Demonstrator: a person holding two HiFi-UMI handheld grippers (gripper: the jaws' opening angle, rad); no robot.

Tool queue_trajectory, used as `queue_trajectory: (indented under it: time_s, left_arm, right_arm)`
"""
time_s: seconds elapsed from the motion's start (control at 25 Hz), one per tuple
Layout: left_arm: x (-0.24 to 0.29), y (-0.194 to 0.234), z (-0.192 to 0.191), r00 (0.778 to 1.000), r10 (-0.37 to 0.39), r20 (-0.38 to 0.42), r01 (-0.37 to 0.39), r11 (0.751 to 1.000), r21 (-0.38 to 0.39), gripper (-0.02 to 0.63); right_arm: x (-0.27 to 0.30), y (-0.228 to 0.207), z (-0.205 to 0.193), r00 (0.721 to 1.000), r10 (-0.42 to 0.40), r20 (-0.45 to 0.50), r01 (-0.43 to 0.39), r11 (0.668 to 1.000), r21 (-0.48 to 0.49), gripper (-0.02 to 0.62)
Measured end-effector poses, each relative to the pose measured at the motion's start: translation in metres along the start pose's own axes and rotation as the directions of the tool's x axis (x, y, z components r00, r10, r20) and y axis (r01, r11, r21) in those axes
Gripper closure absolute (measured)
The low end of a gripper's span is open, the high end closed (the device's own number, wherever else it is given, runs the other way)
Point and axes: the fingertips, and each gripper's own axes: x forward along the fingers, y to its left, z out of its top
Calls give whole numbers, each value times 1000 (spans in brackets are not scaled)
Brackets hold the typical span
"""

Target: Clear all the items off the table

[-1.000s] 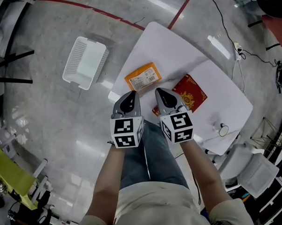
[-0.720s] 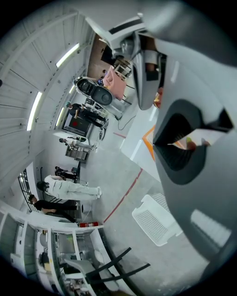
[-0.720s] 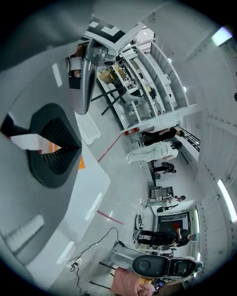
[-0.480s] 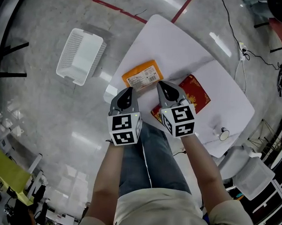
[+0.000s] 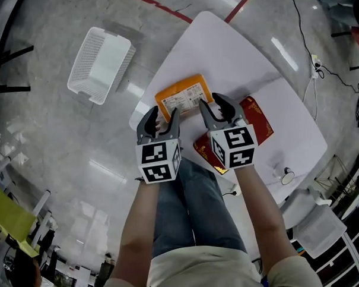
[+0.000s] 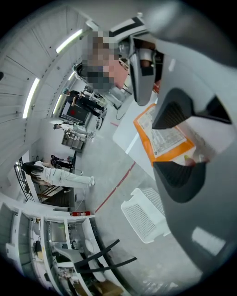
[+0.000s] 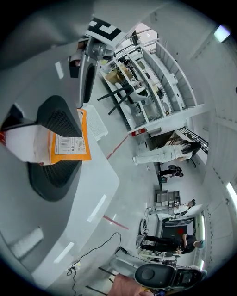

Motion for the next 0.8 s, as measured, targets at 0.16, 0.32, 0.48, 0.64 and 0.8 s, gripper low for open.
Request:
queue_trajectory:
  time_s: [0.16,0.32,0.48,0.64,0.8]
  left_arm:
    - [9,2,-6,1000,5,-18,-5,1000,-26,349]
    - [16,3,-12,999,-14,-34,13,999,-51,306]
    - [26,3,-17,998,-29,-58,25,998,-54,272]
    - [35,8,-22,997,-22,-80,17,997,-71,259]
    - [46,11,-27,994,-34,-104,23,995,-100,256]
  right_arm:
    - [11,-6,-2,1000,4,-18,-4,1000,-15,402]
    - [21,-10,-7,999,18,-40,-19,1000,-7,354]
    - [32,-10,-11,997,43,-67,-43,999,1,313]
    - [43,-11,-15,993,72,-92,-71,997,17,308]
    - [52,-13,-20,989,91,-112,-90,996,19,308]
